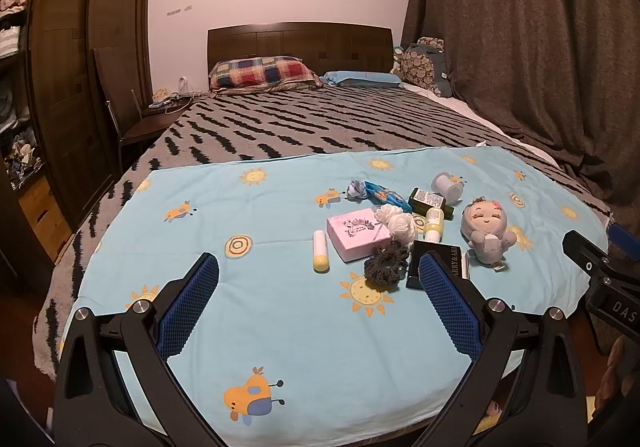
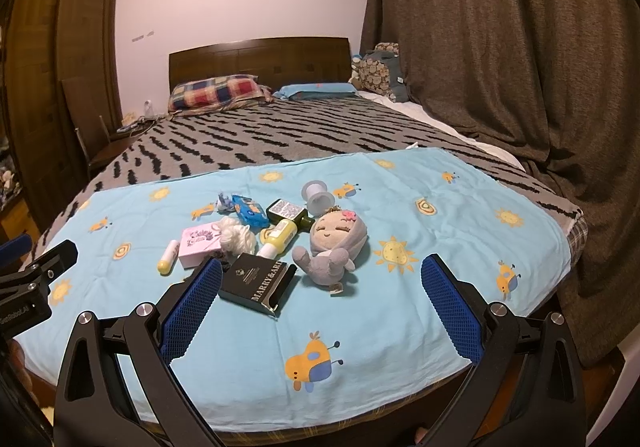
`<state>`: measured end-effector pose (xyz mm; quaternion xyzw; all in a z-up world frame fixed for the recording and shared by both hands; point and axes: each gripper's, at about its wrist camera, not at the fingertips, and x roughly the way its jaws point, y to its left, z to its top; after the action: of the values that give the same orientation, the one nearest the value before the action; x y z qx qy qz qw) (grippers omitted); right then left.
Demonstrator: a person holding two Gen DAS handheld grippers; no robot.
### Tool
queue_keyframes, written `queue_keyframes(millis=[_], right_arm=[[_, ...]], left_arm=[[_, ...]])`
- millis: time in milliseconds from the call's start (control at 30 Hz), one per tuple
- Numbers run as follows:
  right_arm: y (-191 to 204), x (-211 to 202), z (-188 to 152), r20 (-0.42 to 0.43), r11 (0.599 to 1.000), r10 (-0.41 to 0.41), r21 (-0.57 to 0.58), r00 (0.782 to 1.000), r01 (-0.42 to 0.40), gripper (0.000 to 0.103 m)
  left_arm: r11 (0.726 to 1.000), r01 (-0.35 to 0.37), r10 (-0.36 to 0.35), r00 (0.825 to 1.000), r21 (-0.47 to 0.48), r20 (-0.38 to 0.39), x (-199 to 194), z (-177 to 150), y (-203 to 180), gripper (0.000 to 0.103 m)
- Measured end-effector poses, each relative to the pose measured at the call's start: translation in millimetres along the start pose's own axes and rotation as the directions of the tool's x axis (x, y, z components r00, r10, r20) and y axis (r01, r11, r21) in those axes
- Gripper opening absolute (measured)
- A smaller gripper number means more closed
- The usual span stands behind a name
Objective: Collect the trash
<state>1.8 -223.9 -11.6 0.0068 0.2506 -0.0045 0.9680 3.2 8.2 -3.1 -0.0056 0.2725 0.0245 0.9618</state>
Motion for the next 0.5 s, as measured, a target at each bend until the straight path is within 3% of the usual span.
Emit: queue_keyframes(millis=[300, 500], right_arm=[[-5, 9, 2, -0.004, 0.999, -0.031, -0.012, 1.0, 0.031, 0.1], [-20, 24, -1, -0.038, 0.999, 0.025, 0.047, 0.999, -0.024, 0.1]], left_arm=[[1.0, -0.001, 0.002, 1.0, 0.025, -0.022, 10, 0, 2, 0.095], [0.999, 0.037, -0.037, 0.998, -0.008, -0.047, 25, 1, 9, 0.095]])
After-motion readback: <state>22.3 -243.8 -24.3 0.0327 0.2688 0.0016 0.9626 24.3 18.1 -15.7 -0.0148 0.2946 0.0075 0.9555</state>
